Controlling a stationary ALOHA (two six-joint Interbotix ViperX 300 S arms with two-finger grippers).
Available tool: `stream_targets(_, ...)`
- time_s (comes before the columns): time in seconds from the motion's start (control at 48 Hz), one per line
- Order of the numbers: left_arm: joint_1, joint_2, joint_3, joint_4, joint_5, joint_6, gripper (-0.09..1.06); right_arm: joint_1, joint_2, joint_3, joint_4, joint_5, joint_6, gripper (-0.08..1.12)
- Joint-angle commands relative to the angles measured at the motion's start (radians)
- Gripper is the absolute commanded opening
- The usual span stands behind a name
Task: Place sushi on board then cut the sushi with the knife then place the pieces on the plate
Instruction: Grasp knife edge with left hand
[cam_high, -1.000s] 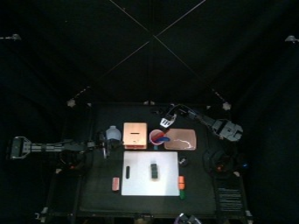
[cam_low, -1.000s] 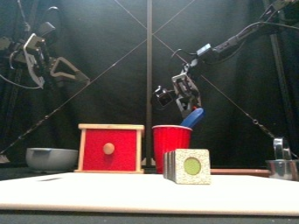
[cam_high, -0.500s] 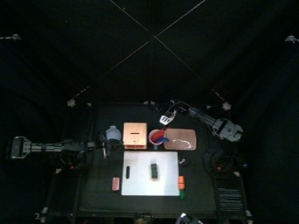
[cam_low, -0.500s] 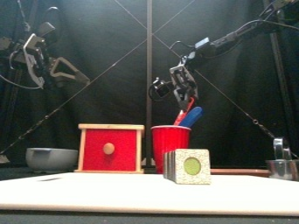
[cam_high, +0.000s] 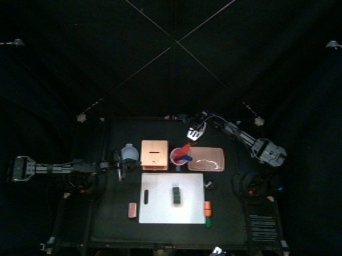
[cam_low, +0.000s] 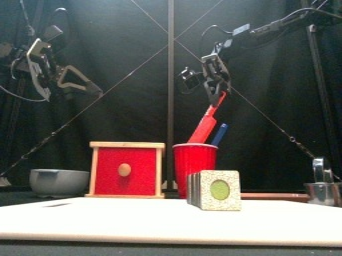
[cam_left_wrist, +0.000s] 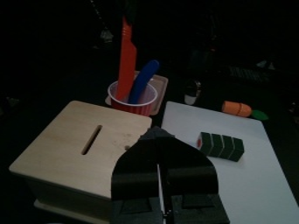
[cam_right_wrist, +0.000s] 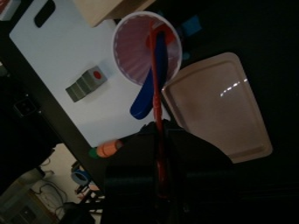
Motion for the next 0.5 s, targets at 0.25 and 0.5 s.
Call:
stream_targets(0.25, 0.003, 0.002, -0.017, 0.002, -0.005, -0.002, -0.01, 0.008, -0.192, 0.021, -0.035, -0.040, -0.002, 0.39)
stream_targets(0.5, -0.002, -0.003, -0.034, 0.005, -0.005, 0.000, -0.01, 0.089, -0.391, 0.173, -0.077, -0.245, 0.000, 0.39)
